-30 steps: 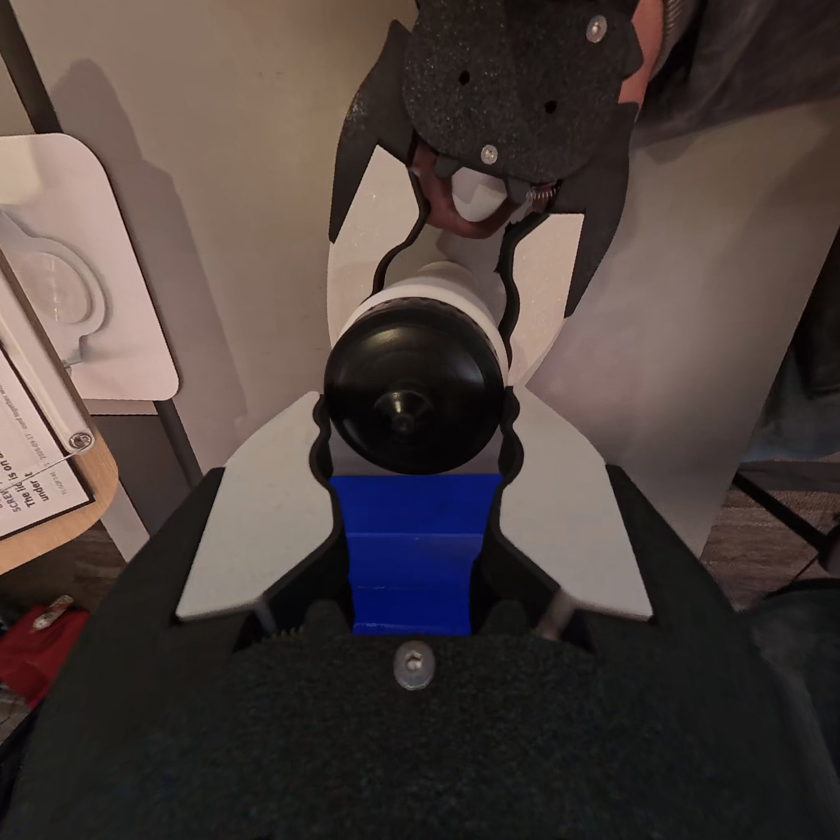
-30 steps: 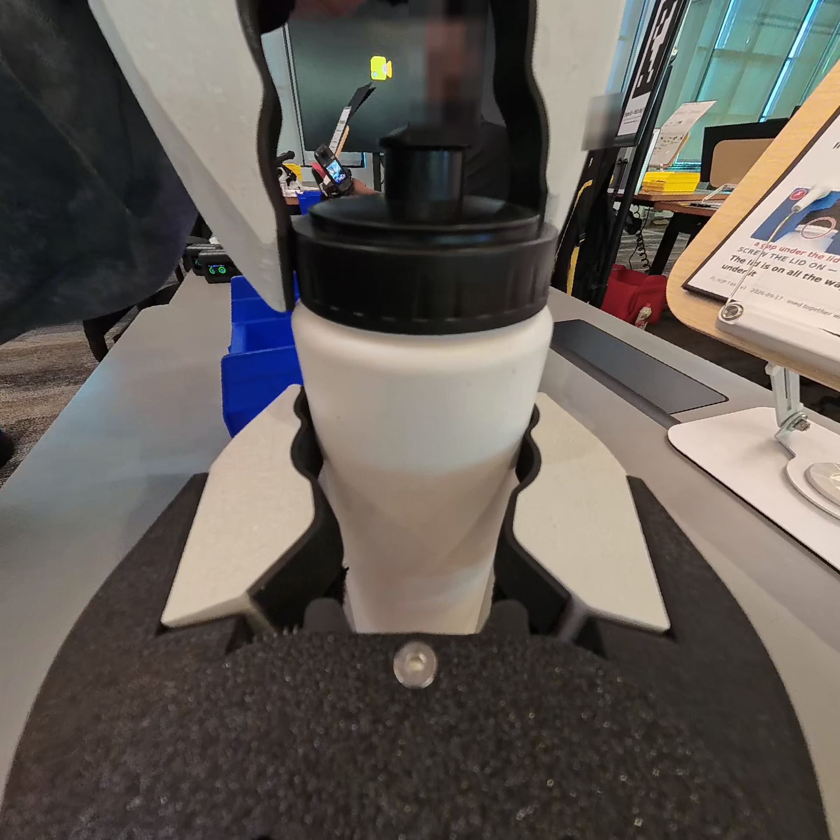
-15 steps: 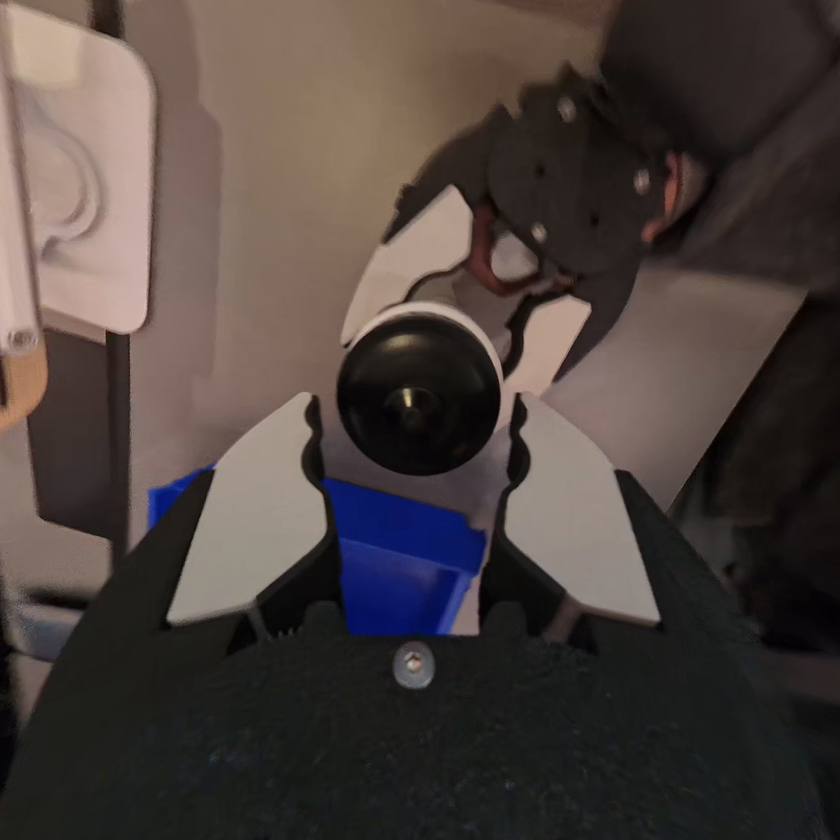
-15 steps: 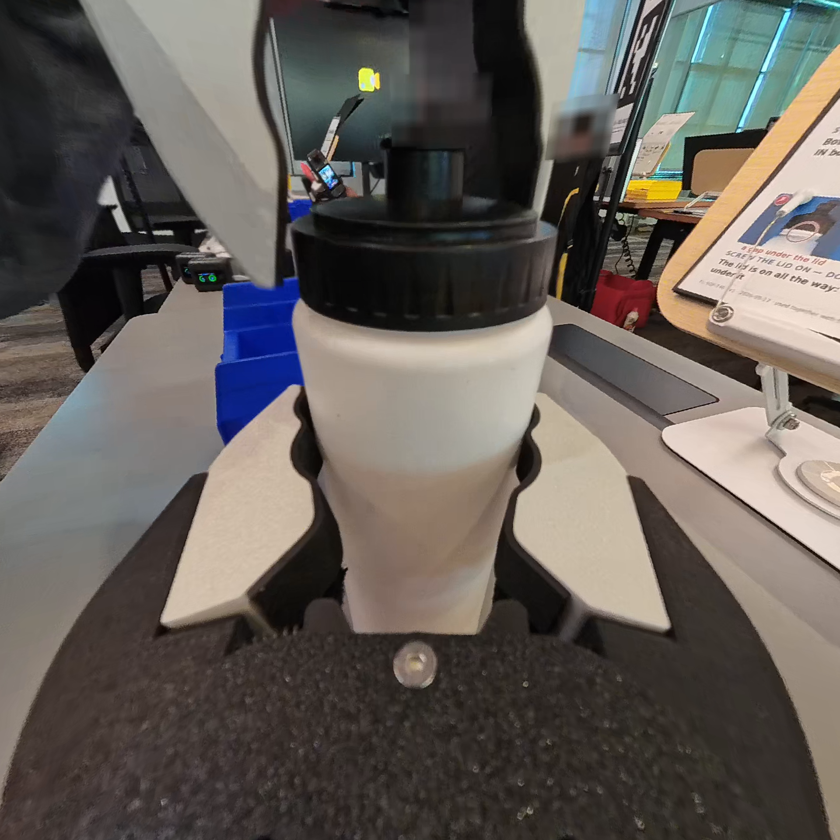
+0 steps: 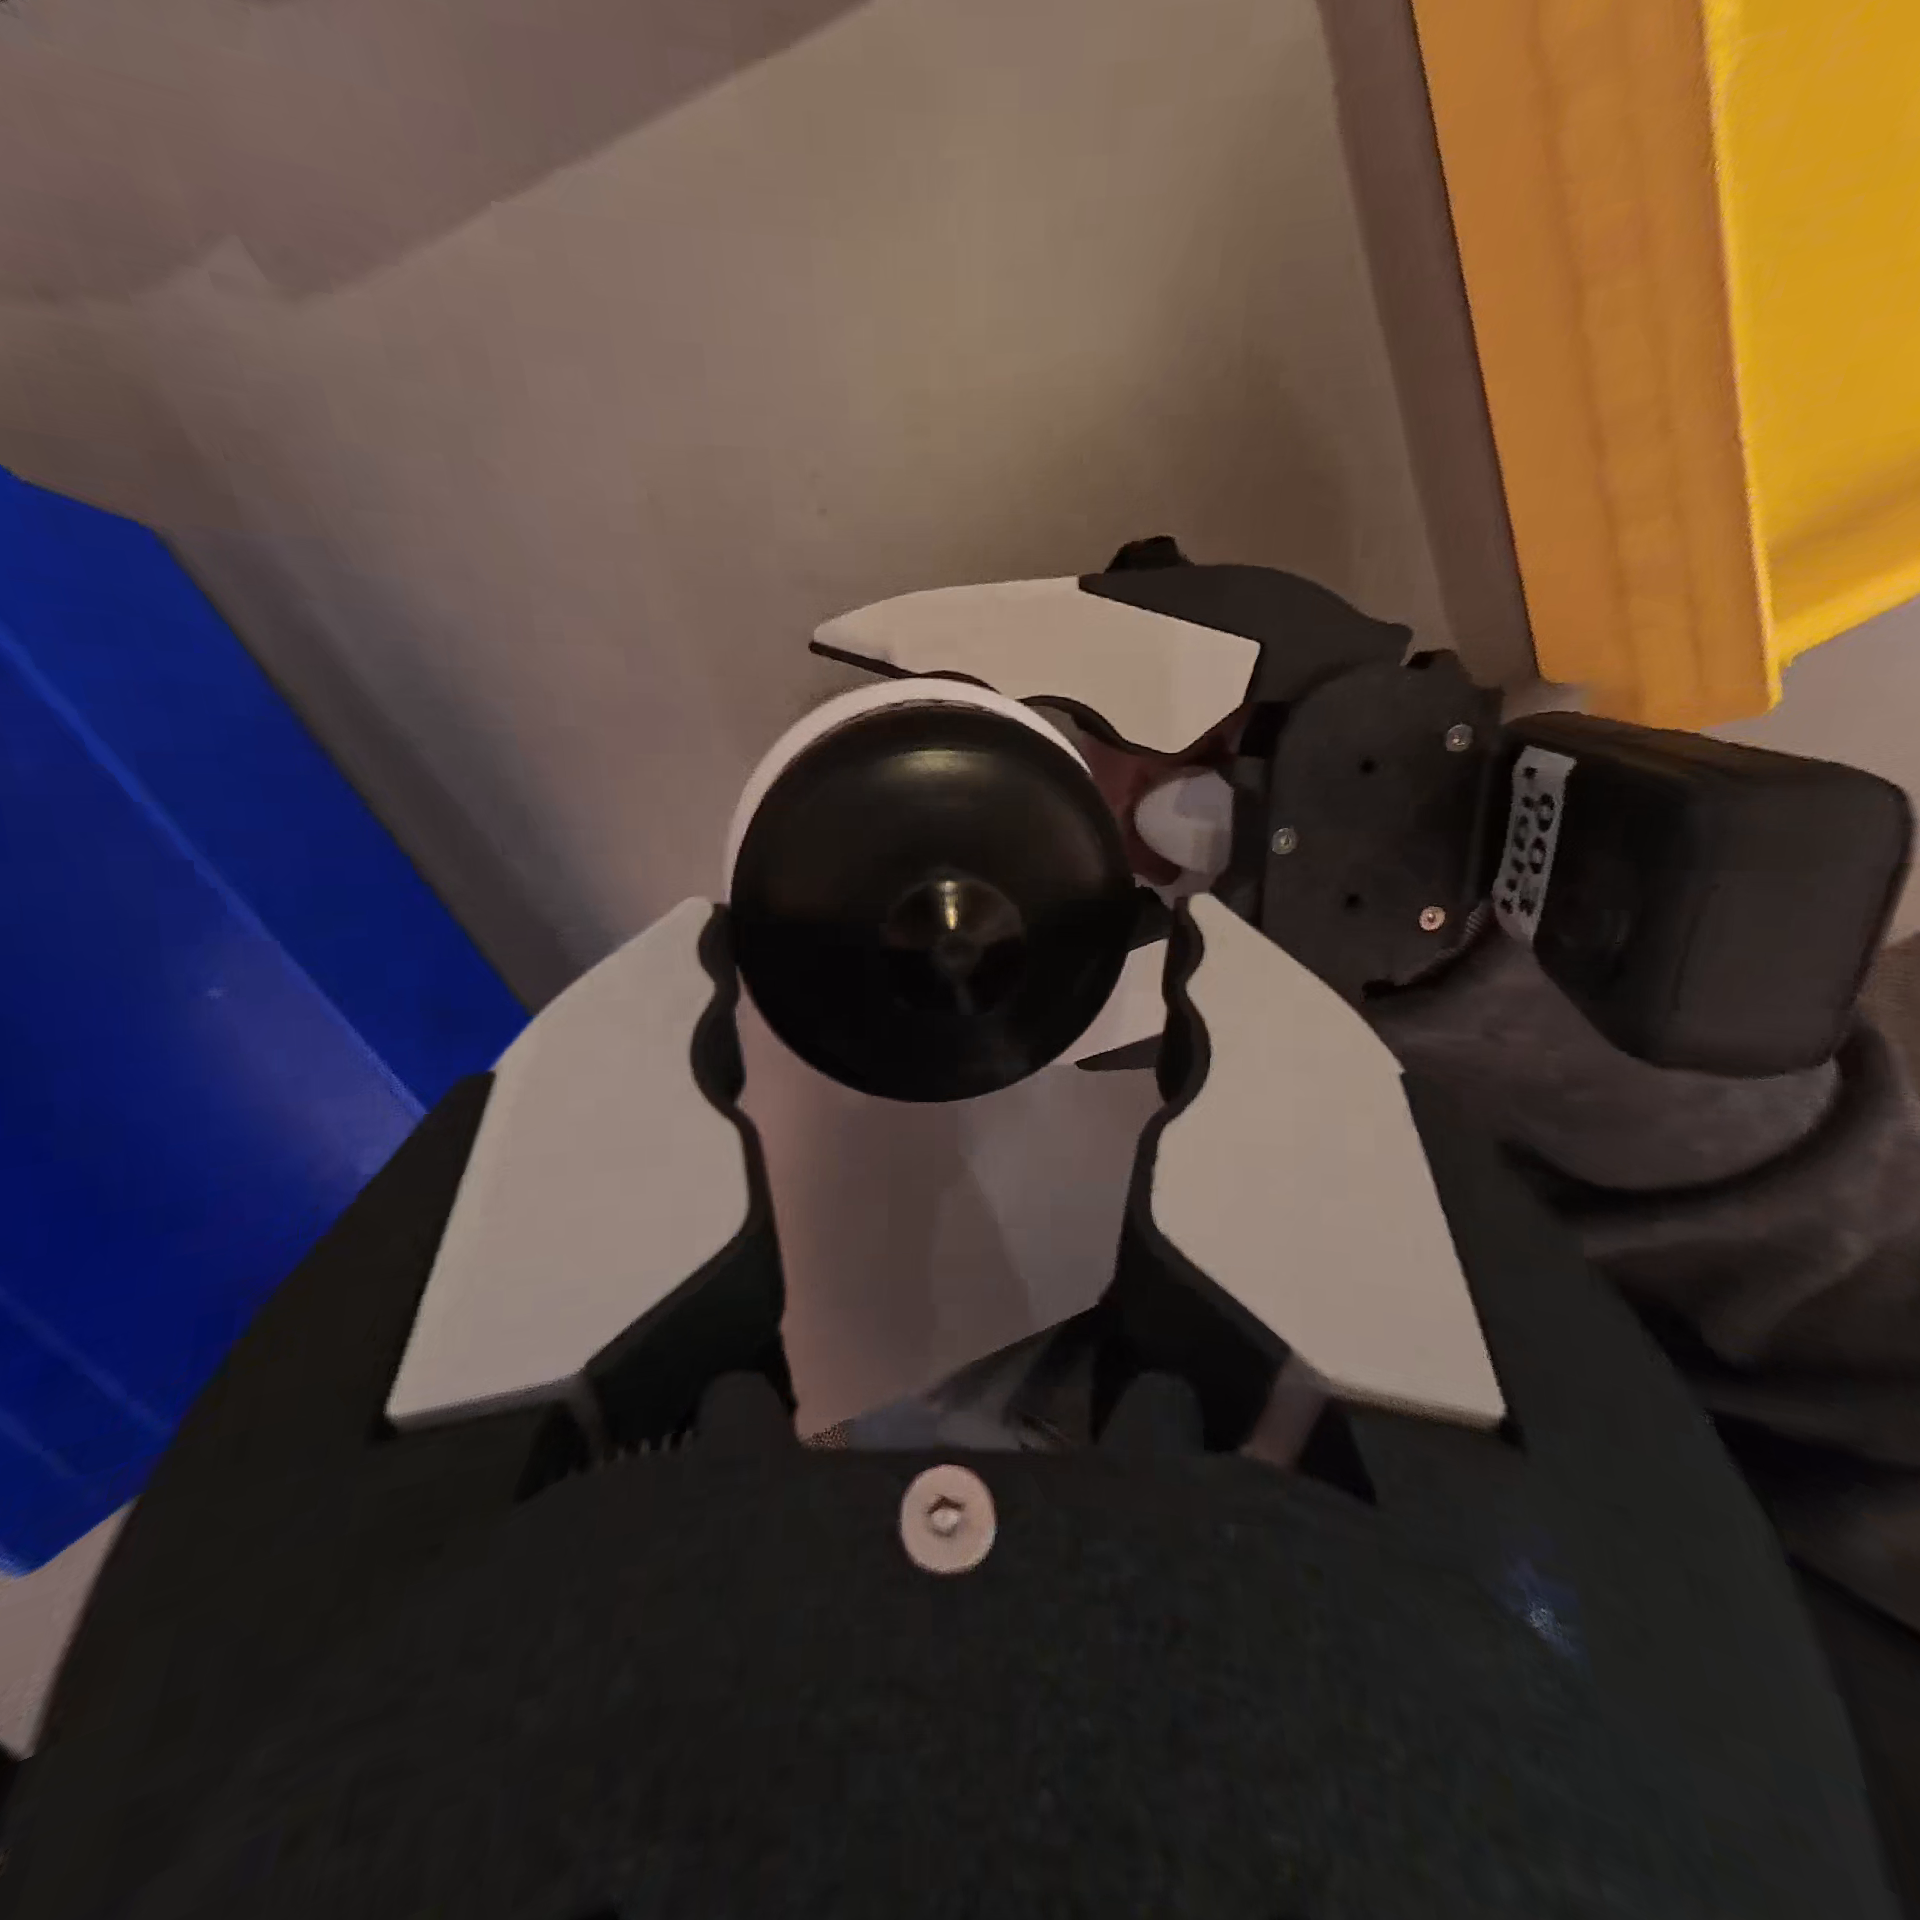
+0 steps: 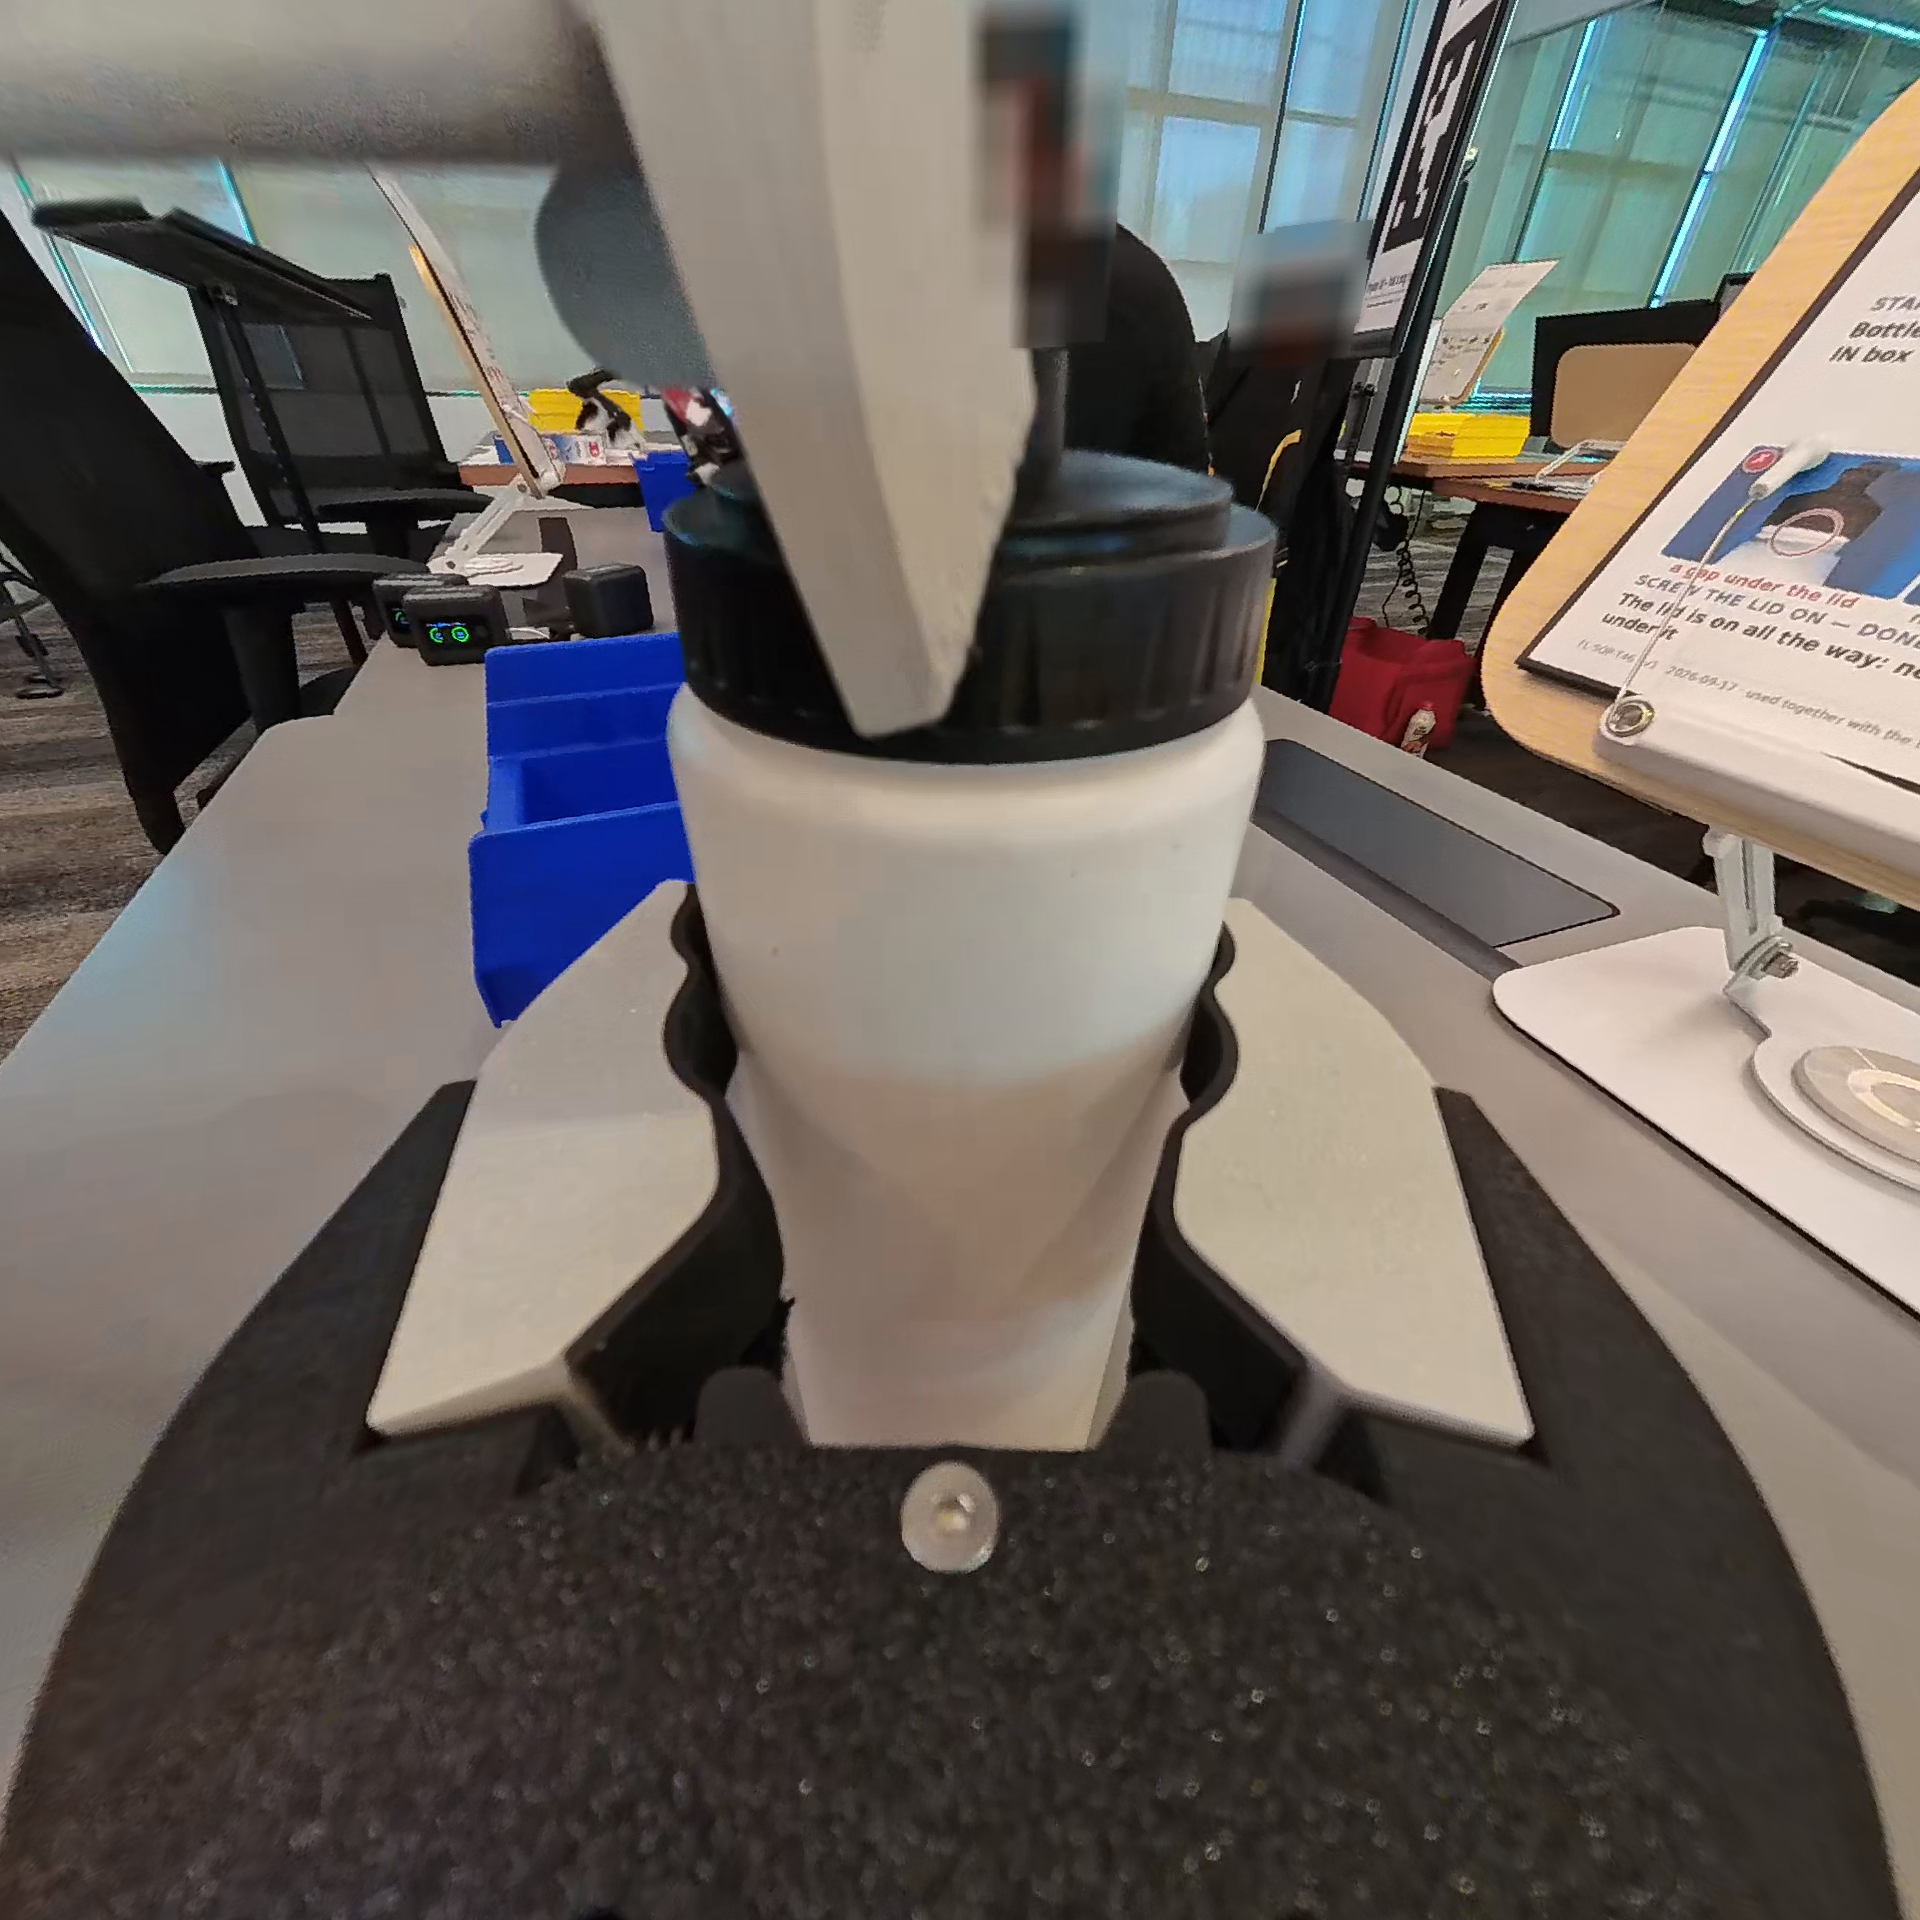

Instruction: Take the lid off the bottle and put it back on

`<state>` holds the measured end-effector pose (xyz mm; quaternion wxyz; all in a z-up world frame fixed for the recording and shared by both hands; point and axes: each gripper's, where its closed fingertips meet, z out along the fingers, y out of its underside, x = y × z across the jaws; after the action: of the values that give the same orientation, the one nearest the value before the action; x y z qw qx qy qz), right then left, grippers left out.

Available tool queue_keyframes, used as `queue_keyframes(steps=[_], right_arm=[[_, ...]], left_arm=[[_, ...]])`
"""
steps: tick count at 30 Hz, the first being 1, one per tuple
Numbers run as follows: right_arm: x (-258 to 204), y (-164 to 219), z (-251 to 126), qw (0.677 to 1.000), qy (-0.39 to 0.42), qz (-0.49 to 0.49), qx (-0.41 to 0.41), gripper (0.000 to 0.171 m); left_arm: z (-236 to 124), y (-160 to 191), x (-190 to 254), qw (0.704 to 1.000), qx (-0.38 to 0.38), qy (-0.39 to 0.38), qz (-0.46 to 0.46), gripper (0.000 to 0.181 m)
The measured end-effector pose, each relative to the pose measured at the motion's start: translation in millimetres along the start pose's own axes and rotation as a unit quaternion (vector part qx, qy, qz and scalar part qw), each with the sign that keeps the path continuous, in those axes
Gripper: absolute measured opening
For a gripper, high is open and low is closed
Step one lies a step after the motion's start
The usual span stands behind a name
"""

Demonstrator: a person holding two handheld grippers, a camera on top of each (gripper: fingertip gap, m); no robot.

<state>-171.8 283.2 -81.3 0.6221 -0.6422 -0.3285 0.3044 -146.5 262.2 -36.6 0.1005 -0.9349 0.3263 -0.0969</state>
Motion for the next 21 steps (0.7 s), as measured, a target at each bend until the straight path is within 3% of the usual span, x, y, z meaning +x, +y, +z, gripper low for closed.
queue_keyframes(steps=[7, 21], right_arm=[[1.2, 0.7, -0.9, 1.000, 0.003, -0.005, -0.008, 0.086], [0.6, 1.6, -1.0, 1.000, -0.007, -0.007, -0.016, 0.086]], left_arm=[[0.1, 4.3, -3.7, 0.994, -0.037, -0.021, 0.096, 0.072], [-0.1, 15.9, -15.3, 0.952, -0.082, -0.056, 0.289, 0.071]])
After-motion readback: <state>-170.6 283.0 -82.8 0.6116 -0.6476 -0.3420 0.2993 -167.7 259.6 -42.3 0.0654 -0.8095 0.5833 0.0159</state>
